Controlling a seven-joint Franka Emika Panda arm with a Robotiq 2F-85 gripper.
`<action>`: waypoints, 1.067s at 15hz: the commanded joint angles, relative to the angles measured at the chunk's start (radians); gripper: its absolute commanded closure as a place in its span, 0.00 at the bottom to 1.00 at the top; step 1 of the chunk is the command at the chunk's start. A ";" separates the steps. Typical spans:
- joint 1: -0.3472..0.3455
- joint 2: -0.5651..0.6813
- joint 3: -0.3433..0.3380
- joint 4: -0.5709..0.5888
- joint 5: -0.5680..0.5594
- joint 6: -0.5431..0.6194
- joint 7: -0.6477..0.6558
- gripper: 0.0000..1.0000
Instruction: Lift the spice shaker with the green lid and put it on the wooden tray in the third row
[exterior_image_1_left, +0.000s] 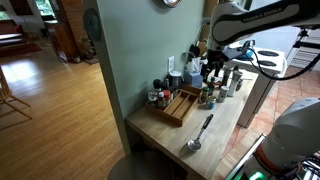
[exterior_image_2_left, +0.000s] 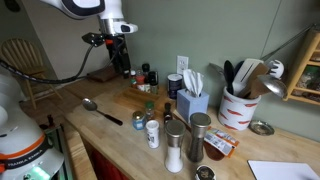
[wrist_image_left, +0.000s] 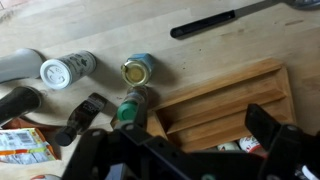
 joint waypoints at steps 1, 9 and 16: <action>-0.025 0.042 -0.031 -0.053 0.006 0.113 -0.018 0.00; -0.056 0.218 -0.059 -0.036 0.022 0.228 -0.013 0.00; -0.072 0.327 -0.071 -0.016 0.054 0.338 -0.008 0.00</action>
